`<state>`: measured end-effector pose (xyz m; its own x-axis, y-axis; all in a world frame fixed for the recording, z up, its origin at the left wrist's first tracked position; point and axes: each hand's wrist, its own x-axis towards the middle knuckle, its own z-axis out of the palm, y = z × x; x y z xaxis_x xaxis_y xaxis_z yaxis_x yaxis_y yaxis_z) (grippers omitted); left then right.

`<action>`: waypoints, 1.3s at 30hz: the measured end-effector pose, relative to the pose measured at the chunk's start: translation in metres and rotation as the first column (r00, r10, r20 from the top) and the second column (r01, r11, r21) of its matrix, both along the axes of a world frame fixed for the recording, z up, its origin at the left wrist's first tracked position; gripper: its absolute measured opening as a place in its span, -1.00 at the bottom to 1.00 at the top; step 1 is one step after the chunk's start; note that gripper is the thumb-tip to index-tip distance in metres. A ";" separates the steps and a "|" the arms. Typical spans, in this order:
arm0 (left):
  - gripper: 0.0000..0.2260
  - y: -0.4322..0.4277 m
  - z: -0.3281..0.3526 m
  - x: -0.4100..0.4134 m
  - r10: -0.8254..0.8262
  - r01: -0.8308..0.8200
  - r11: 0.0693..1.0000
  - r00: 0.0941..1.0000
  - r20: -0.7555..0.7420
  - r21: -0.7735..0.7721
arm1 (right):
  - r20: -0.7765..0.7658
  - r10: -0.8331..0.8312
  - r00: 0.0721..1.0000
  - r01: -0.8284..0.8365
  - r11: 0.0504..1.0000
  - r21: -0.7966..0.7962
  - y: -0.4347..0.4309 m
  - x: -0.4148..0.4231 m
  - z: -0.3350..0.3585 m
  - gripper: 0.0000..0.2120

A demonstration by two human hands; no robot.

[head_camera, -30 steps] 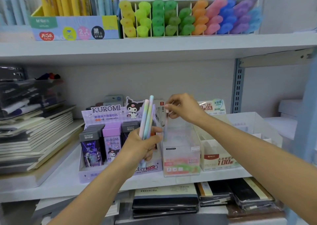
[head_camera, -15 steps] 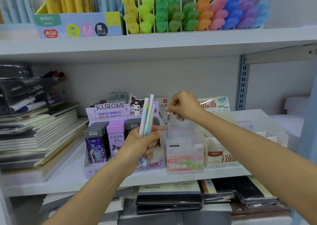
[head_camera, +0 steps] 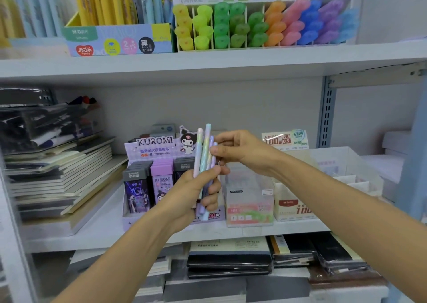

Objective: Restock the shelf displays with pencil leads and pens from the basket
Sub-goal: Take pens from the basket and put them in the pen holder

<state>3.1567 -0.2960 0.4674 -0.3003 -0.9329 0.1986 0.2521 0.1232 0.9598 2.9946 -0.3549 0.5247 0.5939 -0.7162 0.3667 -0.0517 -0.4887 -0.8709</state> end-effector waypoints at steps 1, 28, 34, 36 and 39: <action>-0.72 0.002 0.000 0.001 0.010 -0.010 1.000 1.000 0.002 -0.010 | 0.039 -0.022 0.999 0.021 0.999 0.024 0.001 0.000 0.001 -0.77; -0.75 0.012 0.017 0.000 0.545 -0.553 0.833 0.827 -0.141 -0.022 | -0.177 -0.168 0.970 0.140 0.977 -0.159 0.033 -0.030 -0.015 -0.91; -0.81 0.014 0.019 -0.009 0.522 -0.528 0.843 0.849 -0.082 -0.099 | -0.268 -0.134 0.954 0.083 0.978 -0.192 0.034 -0.023 -0.016 -0.84; -0.82 0.012 0.019 -0.009 0.518 -0.522 0.843 0.853 -0.069 -0.131 | -0.253 -0.141 0.957 0.080 0.968 -0.237 0.033 -0.021 -0.011 -0.79; -0.82 0.009 0.020 -0.010 0.527 -0.525 0.832 0.849 -0.042 -0.179 | -0.001 -0.223 0.975 0.216 0.945 -0.246 0.032 -0.017 0.000 -0.74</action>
<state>3.1466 -0.2869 0.4876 0.2229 -0.8998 0.3751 0.0922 0.4025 0.9108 2.9774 -0.3232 0.5245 0.4444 -0.7212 0.5314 -0.2046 -0.6592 -0.7236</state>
